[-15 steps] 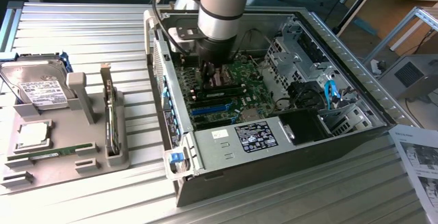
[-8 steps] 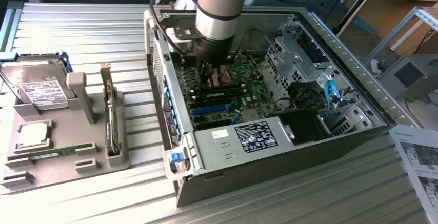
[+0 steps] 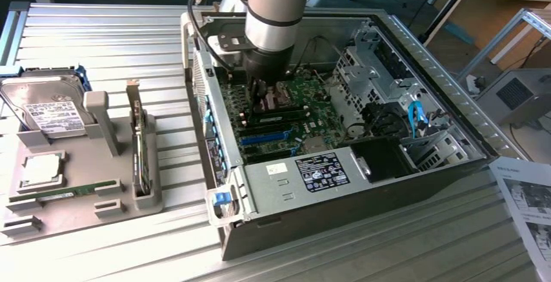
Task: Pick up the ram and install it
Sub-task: 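Press down the ram until it locks into place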
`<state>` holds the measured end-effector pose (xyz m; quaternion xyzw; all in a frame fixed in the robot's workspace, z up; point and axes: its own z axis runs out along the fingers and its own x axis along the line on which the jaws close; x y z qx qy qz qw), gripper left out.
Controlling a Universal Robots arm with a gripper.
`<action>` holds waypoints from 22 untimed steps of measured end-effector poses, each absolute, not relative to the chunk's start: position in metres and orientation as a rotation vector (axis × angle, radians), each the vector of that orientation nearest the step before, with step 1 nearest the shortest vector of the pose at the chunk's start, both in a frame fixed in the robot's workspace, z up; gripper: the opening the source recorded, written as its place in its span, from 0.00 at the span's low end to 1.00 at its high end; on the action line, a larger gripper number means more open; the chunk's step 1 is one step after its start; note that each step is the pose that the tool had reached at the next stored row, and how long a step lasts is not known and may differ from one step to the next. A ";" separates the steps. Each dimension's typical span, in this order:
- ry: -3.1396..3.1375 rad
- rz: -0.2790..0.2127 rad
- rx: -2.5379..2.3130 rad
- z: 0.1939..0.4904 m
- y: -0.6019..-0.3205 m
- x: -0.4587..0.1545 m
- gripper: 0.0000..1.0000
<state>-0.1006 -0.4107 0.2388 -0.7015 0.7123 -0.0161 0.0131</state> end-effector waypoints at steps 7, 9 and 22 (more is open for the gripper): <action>2.219 -0.050 -2.186 0.236 -0.411 -0.101 0.11; 2.219 -0.050 -2.186 0.235 -0.411 -0.101 0.11; 2.220 -0.050 -2.186 0.231 -0.412 -0.101 0.11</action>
